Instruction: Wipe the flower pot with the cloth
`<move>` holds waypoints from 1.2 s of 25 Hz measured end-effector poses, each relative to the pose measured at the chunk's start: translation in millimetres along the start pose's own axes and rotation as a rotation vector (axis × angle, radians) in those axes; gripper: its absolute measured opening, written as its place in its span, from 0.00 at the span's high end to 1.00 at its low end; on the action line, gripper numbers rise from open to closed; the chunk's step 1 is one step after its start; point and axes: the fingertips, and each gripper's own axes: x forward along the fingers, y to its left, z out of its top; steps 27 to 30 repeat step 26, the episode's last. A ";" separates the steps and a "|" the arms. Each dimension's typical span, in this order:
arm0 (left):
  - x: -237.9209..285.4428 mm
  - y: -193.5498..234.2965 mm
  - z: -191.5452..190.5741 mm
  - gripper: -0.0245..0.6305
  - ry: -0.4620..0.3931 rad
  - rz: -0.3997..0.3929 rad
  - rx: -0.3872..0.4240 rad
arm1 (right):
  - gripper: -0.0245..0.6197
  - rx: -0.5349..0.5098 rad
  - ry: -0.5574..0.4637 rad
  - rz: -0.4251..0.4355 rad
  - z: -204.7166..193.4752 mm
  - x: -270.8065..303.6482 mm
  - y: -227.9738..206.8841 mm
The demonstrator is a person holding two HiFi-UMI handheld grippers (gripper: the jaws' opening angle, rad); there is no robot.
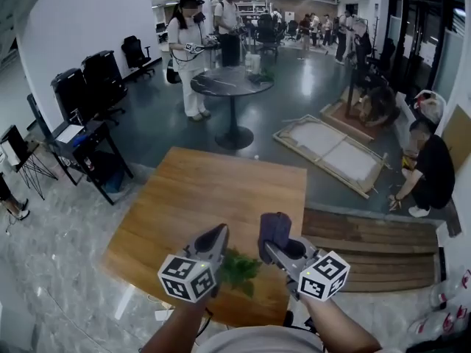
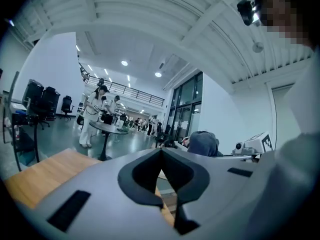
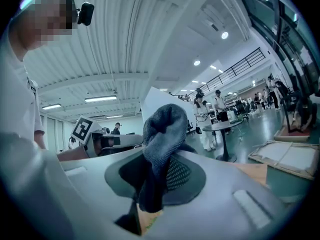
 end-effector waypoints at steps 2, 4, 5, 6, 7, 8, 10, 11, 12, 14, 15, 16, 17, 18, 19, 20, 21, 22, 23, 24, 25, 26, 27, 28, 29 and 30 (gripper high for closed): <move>-4.8 -7.6 13.0 0.95 -0.021 -0.005 0.026 | 0.86 -0.024 -0.027 -0.002 14.7 -1.9 5.7; -9.7 -12.6 20.8 0.95 -0.035 -0.007 0.045 | 0.86 -0.050 -0.049 -0.005 25.9 -2.4 12.5; -11.8 -14.3 23.1 0.95 -0.039 -0.008 0.050 | 0.86 -0.063 -0.059 -0.007 30.6 -2.5 15.9; -13.2 -15.9 24.7 0.95 -0.041 -0.009 0.055 | 0.86 -0.079 -0.068 -0.012 35.1 -2.7 19.0; -14.0 -17.6 25.9 0.95 -0.042 -0.011 0.061 | 0.86 -0.097 -0.075 -0.020 39.3 -3.2 21.7; -14.6 -19.5 26.6 0.95 -0.042 -0.015 0.065 | 0.86 -0.118 -0.079 -0.028 42.9 -3.9 24.4; -16.6 -25.0 28.2 0.95 -0.041 -0.032 0.065 | 0.86 -0.145 -0.082 -0.038 47.8 -5.6 29.7; -18.1 -28.2 29.6 0.95 -0.043 -0.041 0.064 | 0.86 -0.146 -0.082 -0.036 49.4 -6.3 32.2; -19.4 -31.0 31.6 0.95 -0.046 -0.048 0.067 | 0.86 -0.144 -0.083 -0.033 50.9 -6.6 34.3; -20.4 -33.9 36.3 0.95 -0.053 -0.051 0.076 | 0.86 -0.151 -0.086 -0.031 54.3 -6.7 36.8; -20.6 -34.6 37.9 0.95 -0.054 -0.050 0.077 | 0.86 -0.153 -0.086 -0.033 55.4 -7.0 37.5; -21.0 -34.8 39.1 0.95 -0.055 -0.048 0.075 | 0.86 -0.152 -0.084 -0.034 55.9 -7.3 38.1; -21.7 -34.7 40.0 0.95 -0.057 -0.046 0.072 | 0.86 -0.148 -0.083 -0.034 56.3 -7.5 38.7; -22.1 -34.3 40.7 0.95 -0.060 -0.044 0.070 | 0.86 -0.146 -0.084 -0.035 56.8 -7.4 39.1; -22.1 -33.5 41.0 0.95 -0.063 -0.042 0.069 | 0.86 -0.146 -0.085 -0.035 57.3 -7.1 39.3; -21.8 -32.5 40.7 0.95 -0.064 -0.039 0.070 | 0.86 -0.146 -0.086 -0.036 57.7 -6.7 39.1; -21.4 -31.6 39.9 0.95 -0.063 -0.036 0.071 | 0.86 -0.147 -0.087 -0.038 57.9 -6.5 38.7; -21.0 -30.6 38.7 0.95 -0.061 -0.033 0.073 | 0.86 -0.148 -0.089 -0.040 58.0 -6.4 38.3; -20.7 -29.6 37.4 0.95 -0.058 -0.031 0.074 | 0.86 -0.151 -0.090 -0.043 58.1 -6.3 38.0; -20.6 -28.5 35.9 0.95 -0.054 -0.028 0.074 | 0.86 -0.154 -0.090 -0.048 58.0 -6.3 37.5; -20.7 -27.3 34.5 0.95 -0.049 -0.026 0.074 | 0.86 -0.157 -0.090 -0.054 57.7 -6.2 36.9; -20.8 -26.0 33.2 0.95 -0.045 -0.023 0.073 | 0.86 -0.160 -0.089 -0.060 57.3 -6.1 36.3; -20.8 -26.0 33.2 0.95 -0.045 -0.023 0.073 | 0.86 -0.160 -0.089 -0.060 57.3 -6.1 36.3; -20.8 -26.0 33.2 0.95 -0.045 -0.023 0.073 | 0.86 -0.160 -0.089 -0.060 57.3 -6.1 36.3; -20.8 -26.0 33.2 0.95 -0.045 -0.023 0.073 | 0.86 -0.160 -0.089 -0.060 57.3 -6.1 36.3; -20.8 -26.0 33.2 0.95 -0.045 -0.023 0.073 | 0.86 -0.160 -0.089 -0.060 57.3 -6.1 36.3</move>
